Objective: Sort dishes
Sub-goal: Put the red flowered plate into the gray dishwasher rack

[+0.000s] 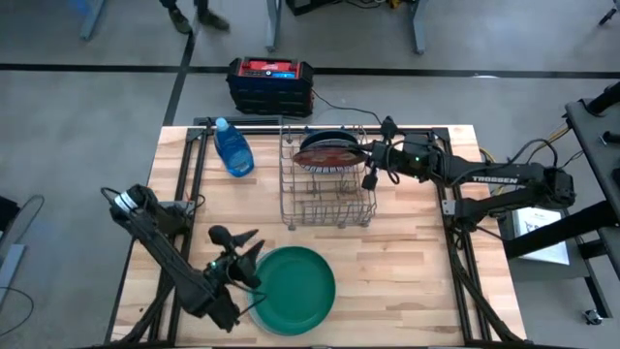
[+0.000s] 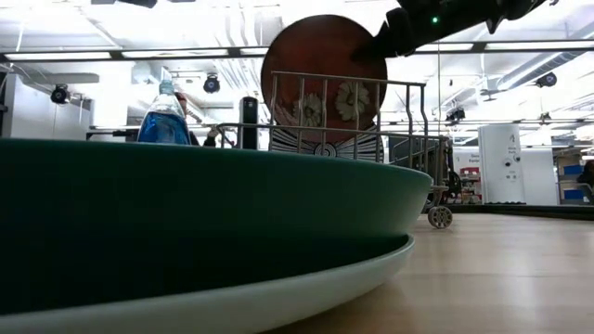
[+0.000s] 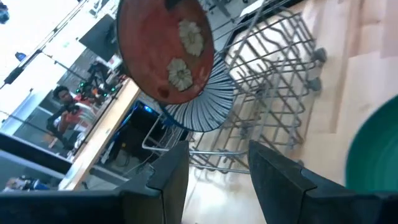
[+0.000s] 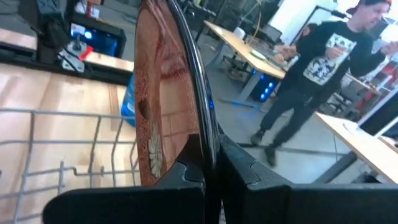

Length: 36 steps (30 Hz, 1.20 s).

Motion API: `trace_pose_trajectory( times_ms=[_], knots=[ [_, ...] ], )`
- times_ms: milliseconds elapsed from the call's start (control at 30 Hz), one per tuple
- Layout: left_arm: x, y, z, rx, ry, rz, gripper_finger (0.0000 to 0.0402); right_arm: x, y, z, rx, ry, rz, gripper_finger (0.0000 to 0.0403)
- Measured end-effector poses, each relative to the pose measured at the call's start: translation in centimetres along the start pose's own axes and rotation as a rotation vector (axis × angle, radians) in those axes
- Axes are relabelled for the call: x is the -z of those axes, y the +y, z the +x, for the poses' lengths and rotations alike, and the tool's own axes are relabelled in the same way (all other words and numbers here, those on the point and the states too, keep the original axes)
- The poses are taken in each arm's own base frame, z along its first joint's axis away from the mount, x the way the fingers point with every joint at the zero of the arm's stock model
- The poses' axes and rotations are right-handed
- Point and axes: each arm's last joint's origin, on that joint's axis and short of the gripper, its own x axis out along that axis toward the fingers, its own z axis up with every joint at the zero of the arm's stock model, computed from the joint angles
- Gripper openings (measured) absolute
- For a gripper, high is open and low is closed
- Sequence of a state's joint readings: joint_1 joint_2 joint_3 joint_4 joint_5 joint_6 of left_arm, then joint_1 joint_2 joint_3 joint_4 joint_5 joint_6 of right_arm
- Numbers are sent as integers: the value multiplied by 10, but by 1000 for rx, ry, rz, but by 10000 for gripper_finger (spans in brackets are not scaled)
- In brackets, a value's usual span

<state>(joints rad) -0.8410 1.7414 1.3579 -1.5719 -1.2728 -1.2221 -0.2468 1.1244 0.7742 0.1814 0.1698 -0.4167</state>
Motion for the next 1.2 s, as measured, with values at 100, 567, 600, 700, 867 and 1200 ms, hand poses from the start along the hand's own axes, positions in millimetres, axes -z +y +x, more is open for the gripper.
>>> trace_pose_trajectory(
  times_ms=[100,567,600,700,867,1200],
  knots=[
    [5,4,8,-21,16,-17,155,0,0,0,-4,-2,0,3],
    [5,14,48,-154,48,55,155,0,0,0,-10,-6,1,3],
    [4,15,50,-159,53,52,155,0,0,0,-10,-5,2,3],
    [3,16,54,-168,62,32,155,0,0,0,-11,-3,4,3],
    [2,16,54,-168,61,22,155,1,0,0,-14,5,14,3],
    [1,17,55,-171,62,16,155,1,0,0,-16,9,20,3]
  ],
)
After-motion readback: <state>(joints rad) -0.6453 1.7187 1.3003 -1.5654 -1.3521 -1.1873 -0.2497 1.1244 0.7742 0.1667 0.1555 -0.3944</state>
